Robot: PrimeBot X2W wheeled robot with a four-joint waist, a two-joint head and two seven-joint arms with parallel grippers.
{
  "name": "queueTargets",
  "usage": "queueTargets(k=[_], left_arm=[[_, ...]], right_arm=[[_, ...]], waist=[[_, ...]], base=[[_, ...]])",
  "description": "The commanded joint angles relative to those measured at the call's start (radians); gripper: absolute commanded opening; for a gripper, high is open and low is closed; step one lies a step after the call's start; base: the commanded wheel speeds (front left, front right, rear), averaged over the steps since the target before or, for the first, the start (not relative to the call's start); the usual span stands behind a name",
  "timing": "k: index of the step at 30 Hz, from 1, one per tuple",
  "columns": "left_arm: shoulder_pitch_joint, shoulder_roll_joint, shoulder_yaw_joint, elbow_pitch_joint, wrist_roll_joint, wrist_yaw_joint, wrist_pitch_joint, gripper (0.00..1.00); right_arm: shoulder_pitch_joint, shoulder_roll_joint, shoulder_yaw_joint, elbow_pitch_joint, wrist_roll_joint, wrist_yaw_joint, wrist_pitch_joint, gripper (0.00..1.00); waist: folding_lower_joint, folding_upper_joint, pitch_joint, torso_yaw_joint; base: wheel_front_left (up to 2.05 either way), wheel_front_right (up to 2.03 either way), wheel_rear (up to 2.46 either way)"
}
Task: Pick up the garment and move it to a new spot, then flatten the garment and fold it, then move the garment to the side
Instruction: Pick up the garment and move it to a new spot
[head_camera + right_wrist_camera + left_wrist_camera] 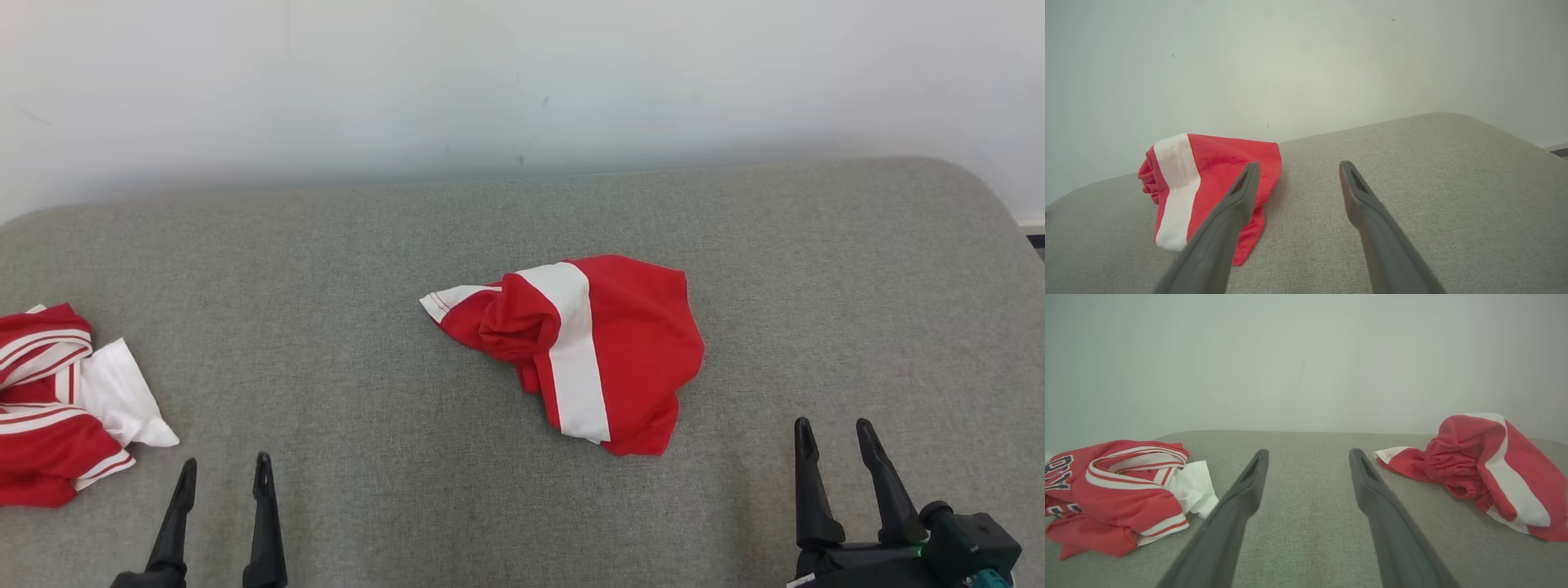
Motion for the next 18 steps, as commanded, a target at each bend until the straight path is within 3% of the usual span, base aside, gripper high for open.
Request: queueTargets(k=[1,18], left_arm=[[0.009,-0.002,0.004,0.008,0.005,-0.004,-0.004,1.00],[0.024,-0.005,-0.002,0.046,0.017,-0.017,-0.004,1.00]], right_arm=[[0.007,0.000,0.002,0.001,-0.004,0.003,-0.003,1.00],[0.037,0.000,0.008,0.011,-0.012,0.003,-0.003,1.00]], waist=[[0.0001,0.0000,-0.002,0.000],[0.0001,0.0000,-0.018,0.000]], base=[[0.00,0.00,0.00],[0.00,0.00,0.00]])
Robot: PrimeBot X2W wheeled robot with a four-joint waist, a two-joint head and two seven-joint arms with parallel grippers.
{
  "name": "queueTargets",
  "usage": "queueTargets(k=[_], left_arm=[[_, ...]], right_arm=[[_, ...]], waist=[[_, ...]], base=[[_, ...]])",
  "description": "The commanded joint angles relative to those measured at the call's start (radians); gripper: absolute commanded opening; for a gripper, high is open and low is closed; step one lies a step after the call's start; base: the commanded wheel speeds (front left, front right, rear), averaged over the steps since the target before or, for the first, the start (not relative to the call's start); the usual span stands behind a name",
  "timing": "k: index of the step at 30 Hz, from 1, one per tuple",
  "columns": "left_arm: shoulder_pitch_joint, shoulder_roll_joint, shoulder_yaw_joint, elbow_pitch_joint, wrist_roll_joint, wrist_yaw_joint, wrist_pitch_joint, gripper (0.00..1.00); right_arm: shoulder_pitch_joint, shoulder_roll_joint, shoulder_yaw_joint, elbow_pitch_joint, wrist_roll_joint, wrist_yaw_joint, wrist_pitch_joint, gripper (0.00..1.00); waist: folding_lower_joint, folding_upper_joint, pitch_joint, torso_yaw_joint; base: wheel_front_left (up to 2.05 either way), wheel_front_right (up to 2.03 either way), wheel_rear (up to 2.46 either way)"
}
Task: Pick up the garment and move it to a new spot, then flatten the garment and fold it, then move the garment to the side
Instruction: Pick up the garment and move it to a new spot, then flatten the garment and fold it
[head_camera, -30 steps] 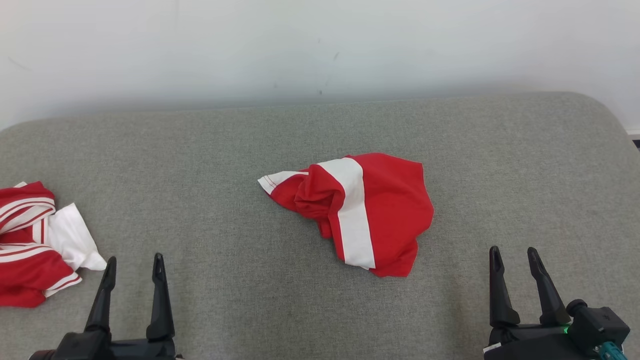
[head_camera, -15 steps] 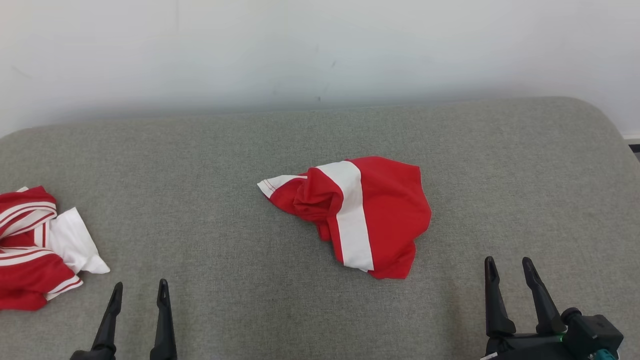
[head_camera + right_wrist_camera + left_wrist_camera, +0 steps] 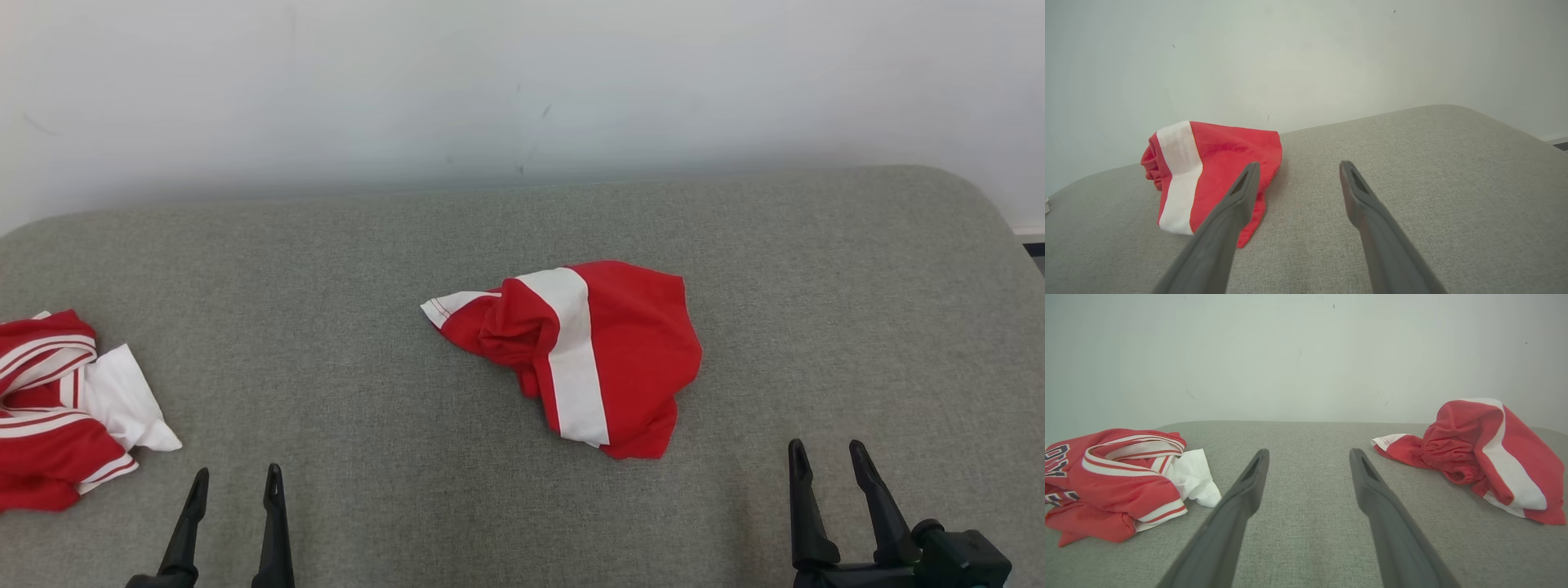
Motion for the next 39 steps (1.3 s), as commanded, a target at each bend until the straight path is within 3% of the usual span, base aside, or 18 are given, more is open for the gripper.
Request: queueTargets(k=[1,39], left_arm=[[0.017,-0.002,0.000,0.001,0.007,-0.003,-0.004,1.00],[-0.009,-0.002,0.011,0.005,-0.013,0.002,-0.004,1.00]], right_arm=[[0.005,0.000,0.002,0.000,-0.005,0.003,-0.003,1.00],[0.000,0.000,0.031,0.013,0.000,0.003,-0.003,1.00]], waist=[[0.0000,-0.0001,0.001,-0.001],[0.0000,-0.0001,0.019,0.011]], base=[[0.00,0.00,0.00],[0.00,0.00,0.00]])
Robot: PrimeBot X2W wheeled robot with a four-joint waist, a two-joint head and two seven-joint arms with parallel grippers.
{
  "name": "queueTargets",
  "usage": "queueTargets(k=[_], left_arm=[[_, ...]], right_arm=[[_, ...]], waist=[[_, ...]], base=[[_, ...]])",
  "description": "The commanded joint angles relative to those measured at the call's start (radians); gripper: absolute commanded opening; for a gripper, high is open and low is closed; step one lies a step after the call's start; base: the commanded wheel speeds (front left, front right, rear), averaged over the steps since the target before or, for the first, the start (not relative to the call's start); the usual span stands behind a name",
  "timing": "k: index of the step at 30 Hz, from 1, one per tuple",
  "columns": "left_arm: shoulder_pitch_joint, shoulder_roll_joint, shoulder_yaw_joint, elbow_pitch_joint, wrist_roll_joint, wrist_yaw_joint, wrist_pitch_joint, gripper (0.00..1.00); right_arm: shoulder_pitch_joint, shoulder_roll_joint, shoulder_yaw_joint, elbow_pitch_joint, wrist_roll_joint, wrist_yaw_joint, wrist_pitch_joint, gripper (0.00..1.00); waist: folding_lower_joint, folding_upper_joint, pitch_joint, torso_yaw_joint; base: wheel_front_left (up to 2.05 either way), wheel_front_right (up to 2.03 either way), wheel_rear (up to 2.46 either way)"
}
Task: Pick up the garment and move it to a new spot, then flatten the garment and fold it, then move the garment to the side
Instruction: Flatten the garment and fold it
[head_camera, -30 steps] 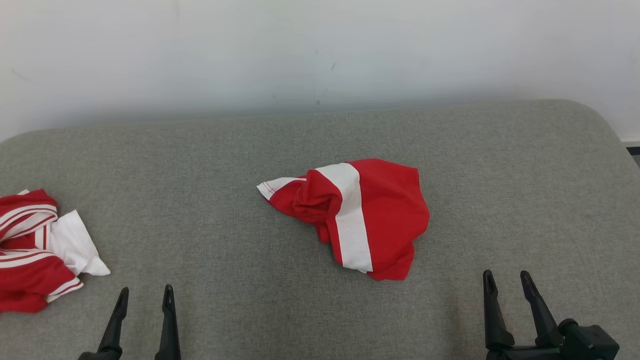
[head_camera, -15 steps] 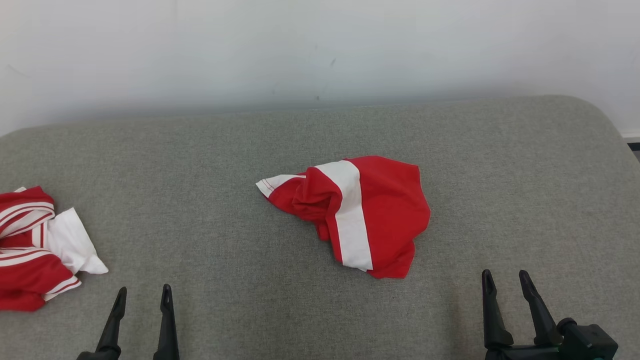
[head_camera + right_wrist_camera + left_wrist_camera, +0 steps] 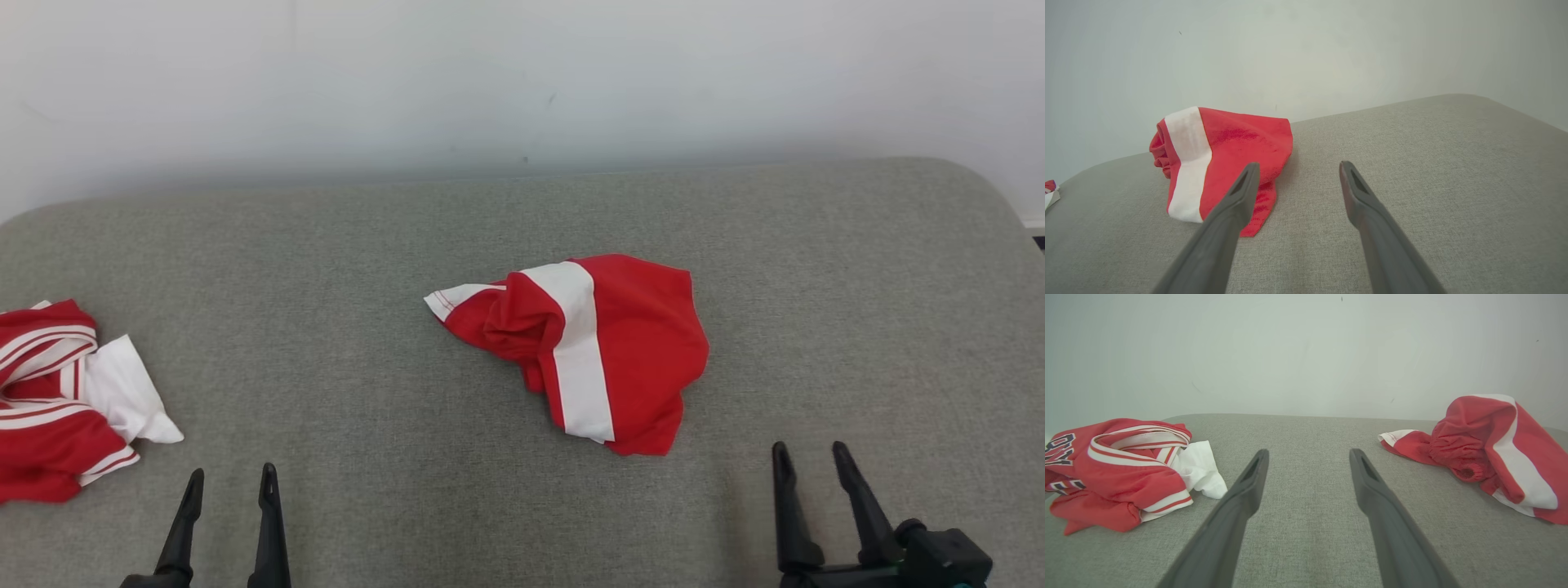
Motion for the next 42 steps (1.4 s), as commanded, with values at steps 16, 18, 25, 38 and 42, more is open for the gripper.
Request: queueTargets(k=[16,18,25,38,42], left_arm=[[-0.051,-0.001,-0.098,0.013,-0.040,0.005,-0.004,1.00],[-0.057,-0.001,-0.111,0.015,-0.045,0.008,-0.004,1.00],[-0.067,-0.001,-0.134,0.017,-0.057,0.017,-0.004,1.00],[-0.062,-0.001,-0.125,0.016,-0.079,0.029,-0.004,1.00],[-0.058,-0.001,-0.127,0.020,-0.088,0.028,-0.004,1.00]], right_arm=[[-0.189,0.000,0.151,0.194,-0.089,0.003,-0.003,1.00],[-0.221,0.000,0.148,0.248,-0.113,0.003,-0.003,1.00],[-0.307,-0.002,0.104,0.460,-0.233,0.003,-0.003,1.00],[-0.327,0.000,0.134,0.457,-0.172,0.003,-0.003,0.00],[-0.252,-0.005,0.216,0.322,-0.144,0.003,-0.003,0.00]], waist=[[-0.0001,0.0000,0.036,0.144],[-0.0001,0.0000,0.043,0.165],[-0.0001,0.0000,0.062,0.218],[-0.0001,0.0000,0.065,0.200],[-0.0001,0.0000,0.051,0.171]], base=[[0.00,0.00,0.00],[0.00,0.00,0.00],[0.00,0.00,0.00],[0.00,0.00,0.00],[0.00,0.00,0.00]])
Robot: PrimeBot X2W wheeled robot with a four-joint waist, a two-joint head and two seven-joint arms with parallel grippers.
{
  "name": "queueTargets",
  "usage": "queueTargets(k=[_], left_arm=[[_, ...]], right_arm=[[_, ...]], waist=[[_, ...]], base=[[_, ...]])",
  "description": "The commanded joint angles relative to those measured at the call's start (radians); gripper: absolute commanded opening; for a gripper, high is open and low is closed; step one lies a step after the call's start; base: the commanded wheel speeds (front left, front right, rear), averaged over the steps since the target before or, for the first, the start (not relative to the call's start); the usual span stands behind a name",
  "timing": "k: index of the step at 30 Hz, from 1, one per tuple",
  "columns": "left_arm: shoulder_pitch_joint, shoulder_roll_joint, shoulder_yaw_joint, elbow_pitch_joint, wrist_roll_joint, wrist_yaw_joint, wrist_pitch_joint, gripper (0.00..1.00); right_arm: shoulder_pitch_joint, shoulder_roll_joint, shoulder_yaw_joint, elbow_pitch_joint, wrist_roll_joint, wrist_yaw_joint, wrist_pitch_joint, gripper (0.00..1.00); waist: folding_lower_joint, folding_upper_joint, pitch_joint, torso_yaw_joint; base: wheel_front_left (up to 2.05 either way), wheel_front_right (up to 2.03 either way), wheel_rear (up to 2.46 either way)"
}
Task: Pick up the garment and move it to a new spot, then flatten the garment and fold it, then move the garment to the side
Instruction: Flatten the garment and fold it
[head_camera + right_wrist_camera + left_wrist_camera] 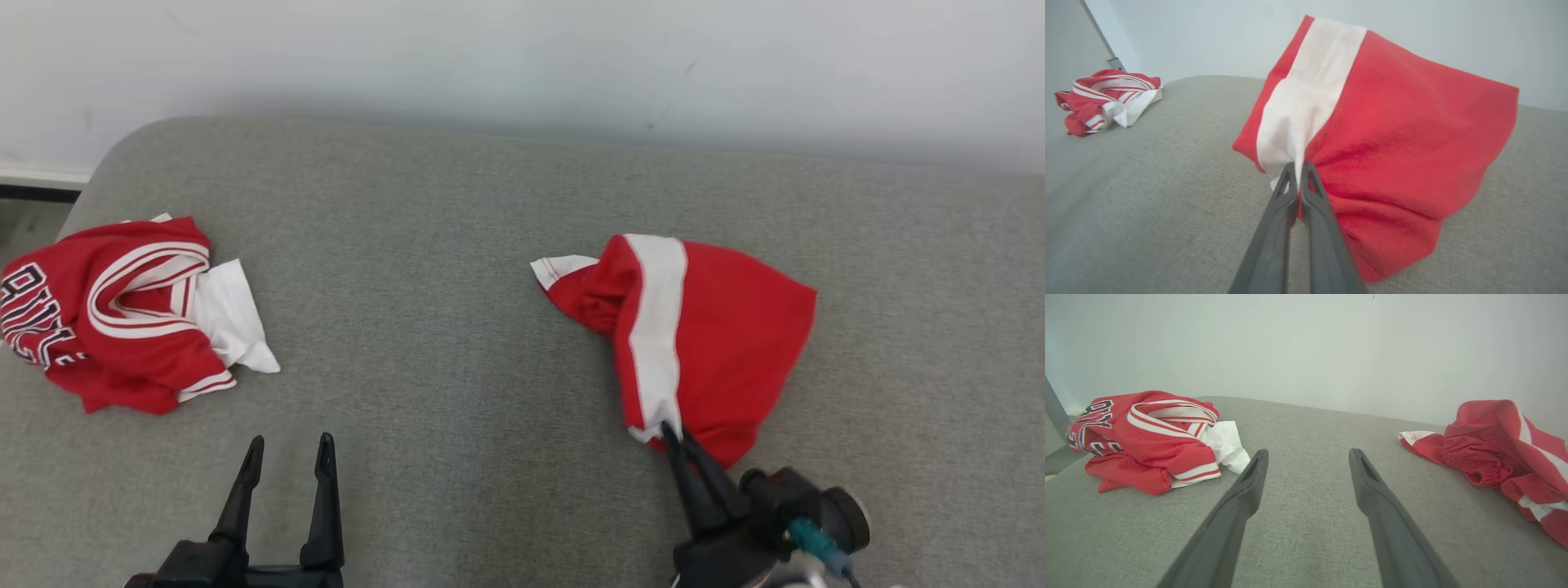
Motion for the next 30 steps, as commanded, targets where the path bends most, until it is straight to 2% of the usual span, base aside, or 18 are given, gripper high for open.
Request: queueTargets(k=[1,6,10,16,19,20,21,23,30], left_arm=[[0.004,0.000,0.002,0.004,-0.012,-0.001,-0.004,1.00],[-0.004,0.000,-0.007,0.001,-0.015,-0.005,-0.004,1.00],[-0.009,0.000,-0.013,0.002,-0.015,-0.007,-0.004,1.00],[-0.011,0.000,-0.014,0.006,-0.013,-0.007,-0.004,1.00],[-0.013,0.000,-0.011,0.007,-0.012,-0.009,-0.004,1.00],[-0.012,0.000,-0.009,0.007,-0.012,-0.009,-0.004,1.00],[-0.012,0.000,-0.007,0.007,-0.011,-0.010,-0.004,1.00],[-0.003,0.000,-0.002,0.009,-0.006,-0.014,-0.004,1.00],[-0.032,0.000,0.010,0.010,0.015,-0.026,-0.004,1.00]], right_arm=[[0.037,-0.011,0.026,-0.035,0.011,0.003,-0.003,0.00],[0.156,-0.061,0.101,-0.186,0.017,0.003,-0.003,0.00],[0.241,-0.107,0.125,-0.251,0.008,0.003,-0.003,0.00],[0.341,-0.185,0.160,-0.239,-0.006,0.002,-0.003,0.00],[0.355,-0.193,0.150,-0.219,0.009,0.002,-0.003,0.00],[0.348,-0.185,0.137,-0.223,0.025,0.002,-0.003,0.18],[0.340,-0.183,0.132,-0.235,0.029,0.002,-0.003,1.00],[0.332,-0.170,0.125,-0.297,0.088,0.002,-0.003,1.00],[0.323,-0.143,0.089,-0.443,0.158,0.002,-0.003,1.00]], waist=[[0.0000,0.0000,-0.015,-0.024],[0.0000,0.0000,-0.022,-0.065],[0.0000,0.0000,-0.021,-0.094],[0.0000,0.0000,-0.021,-0.116],[0.0000,0.0000,-0.020,-0.121],[0.0000,0.0000,-0.020,-0.124],[0.0000,0.0000,-0.021,-0.128],[0.0000,0.0000,-0.026,-0.140],[0.0000,0.0000,-0.032,-0.158]], base=[[0.00,0.00,0.00],[0.00,0.00,0.00],[0.00,0.00,0.00],[0.00,0.00,0.00],[0.00,0.00,0.00],[0.00,0.00,0.00],[0.00,0.00,0.00],[0.00,0.00,0.00],[0.00,0.00,0.00]])
